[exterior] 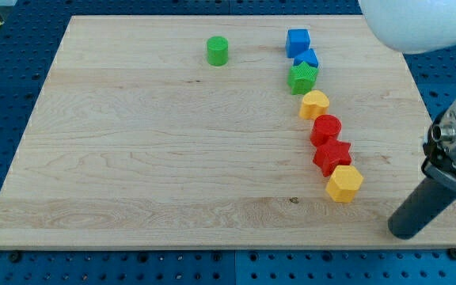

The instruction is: Move the hexagon slightly towards the left

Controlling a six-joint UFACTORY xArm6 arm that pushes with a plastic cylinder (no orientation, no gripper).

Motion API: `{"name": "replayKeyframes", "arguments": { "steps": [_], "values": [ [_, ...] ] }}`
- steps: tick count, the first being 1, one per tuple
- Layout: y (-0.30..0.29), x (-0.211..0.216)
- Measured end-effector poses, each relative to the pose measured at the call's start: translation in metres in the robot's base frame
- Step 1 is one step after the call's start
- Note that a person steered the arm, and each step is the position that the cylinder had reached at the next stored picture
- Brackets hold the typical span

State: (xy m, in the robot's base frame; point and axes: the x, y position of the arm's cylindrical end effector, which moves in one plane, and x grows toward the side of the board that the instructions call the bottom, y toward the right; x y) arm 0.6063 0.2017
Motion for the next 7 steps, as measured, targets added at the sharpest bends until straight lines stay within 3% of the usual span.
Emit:
{"name": "replayKeyframes", "arguments": {
  "steps": [2, 7],
  "values": [
    [-0.004, -0.047],
    [-0.082, -0.049]
  ]
}}
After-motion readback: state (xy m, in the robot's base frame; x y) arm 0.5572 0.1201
